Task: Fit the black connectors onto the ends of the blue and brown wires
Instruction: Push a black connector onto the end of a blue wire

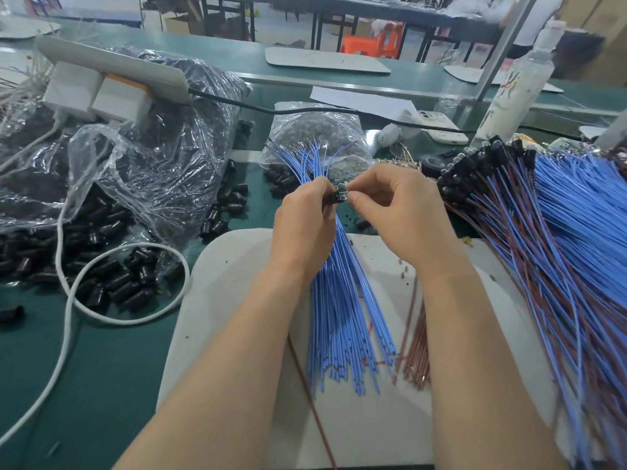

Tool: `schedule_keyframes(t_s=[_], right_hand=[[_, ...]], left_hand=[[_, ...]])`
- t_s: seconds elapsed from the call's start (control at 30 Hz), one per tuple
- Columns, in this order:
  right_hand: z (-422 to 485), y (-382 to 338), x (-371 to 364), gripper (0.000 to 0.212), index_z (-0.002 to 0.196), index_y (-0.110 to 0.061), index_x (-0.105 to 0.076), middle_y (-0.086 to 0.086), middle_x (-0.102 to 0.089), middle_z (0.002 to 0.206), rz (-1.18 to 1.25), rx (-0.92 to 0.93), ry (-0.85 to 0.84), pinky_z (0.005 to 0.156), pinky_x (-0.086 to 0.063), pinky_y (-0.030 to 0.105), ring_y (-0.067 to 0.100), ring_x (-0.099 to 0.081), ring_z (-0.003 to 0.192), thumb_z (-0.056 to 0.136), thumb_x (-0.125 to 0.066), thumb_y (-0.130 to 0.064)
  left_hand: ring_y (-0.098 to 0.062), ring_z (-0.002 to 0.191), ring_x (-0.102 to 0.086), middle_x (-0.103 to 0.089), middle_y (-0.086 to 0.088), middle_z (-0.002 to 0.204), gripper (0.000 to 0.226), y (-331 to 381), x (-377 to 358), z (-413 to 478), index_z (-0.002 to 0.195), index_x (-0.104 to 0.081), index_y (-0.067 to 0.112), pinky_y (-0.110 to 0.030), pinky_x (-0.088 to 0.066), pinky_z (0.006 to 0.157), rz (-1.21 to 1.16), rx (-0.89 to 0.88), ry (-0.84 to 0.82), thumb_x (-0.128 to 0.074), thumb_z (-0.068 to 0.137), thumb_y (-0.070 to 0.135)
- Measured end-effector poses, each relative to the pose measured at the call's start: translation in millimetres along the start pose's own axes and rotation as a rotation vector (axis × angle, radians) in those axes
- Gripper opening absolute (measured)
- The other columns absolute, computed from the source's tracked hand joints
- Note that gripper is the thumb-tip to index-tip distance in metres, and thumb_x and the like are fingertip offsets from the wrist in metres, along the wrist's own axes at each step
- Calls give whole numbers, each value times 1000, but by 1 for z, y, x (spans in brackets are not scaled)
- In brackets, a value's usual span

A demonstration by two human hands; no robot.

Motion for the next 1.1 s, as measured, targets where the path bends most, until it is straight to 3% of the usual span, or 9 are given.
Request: schedule_keyframes(t_s=[0.3, 0.47, 0.67, 0.93, 1.1], right_hand=[[1, 2, -3, 11, 89, -15, -72, -6, -69, 78, -94, 21, 46, 82, -52, 32, 11, -64, 76, 85, -64, -9], [3, 13, 1, 12, 91, -14, -72, -5, -69, 81, -99, -12, 48, 83, -51, 27, 10, -65, 79, 86, -64, -8], [4, 24, -1, 11, 92, -14, -73, -2, -71, 84, -95, -54, -26, 79, -49, 17, 8, -64, 78, 85, -67, -9], [4, 38, -5, 12, 92, -18, -73, 1, -73, 81, 32, -129, -88, 83, -55, 32, 11, -69, 80, 85, -67, -9], [3, 40, -9, 15, 96, -12, -71, 9, -73, 89, 312, -197, -69, 81, -57, 27, 14, -70, 80, 88, -62, -2]], left_hand=[[-24, 81, -55, -62, -4, 90, 13, 1, -1, -1, 95, -64, 11, -37, -46, 73, 80, -51, -5, -53, 90, 7], [-15, 79, -55, -67, -5, 93, 18, 5, -2, -1, 102, -69, 10, -26, -46, 79, -48, -120, -100, -60, 87, 5], [-26, 86, -59, -65, -11, 92, 16, 4, -7, -2, 102, -70, 7, -41, -47, 82, 23, -138, -186, -60, 89, 8], [-25, 81, -56, -63, -12, 87, 14, 5, -7, -2, 97, -71, 6, -38, -45, 78, 48, -159, -198, -61, 87, 5], [-14, 72, -53, -64, -7, 84, 11, 7, -3, 0, 95, -71, 7, -21, -42, 70, -26, -142, -154, -64, 86, 8]])
Point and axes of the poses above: each hand's wrist, its own z-axis towards the middle knuckle, its own x-axis out of the back of the hand, y = z × x, the point moved 5 cm from there along z, towards the middle knuckle
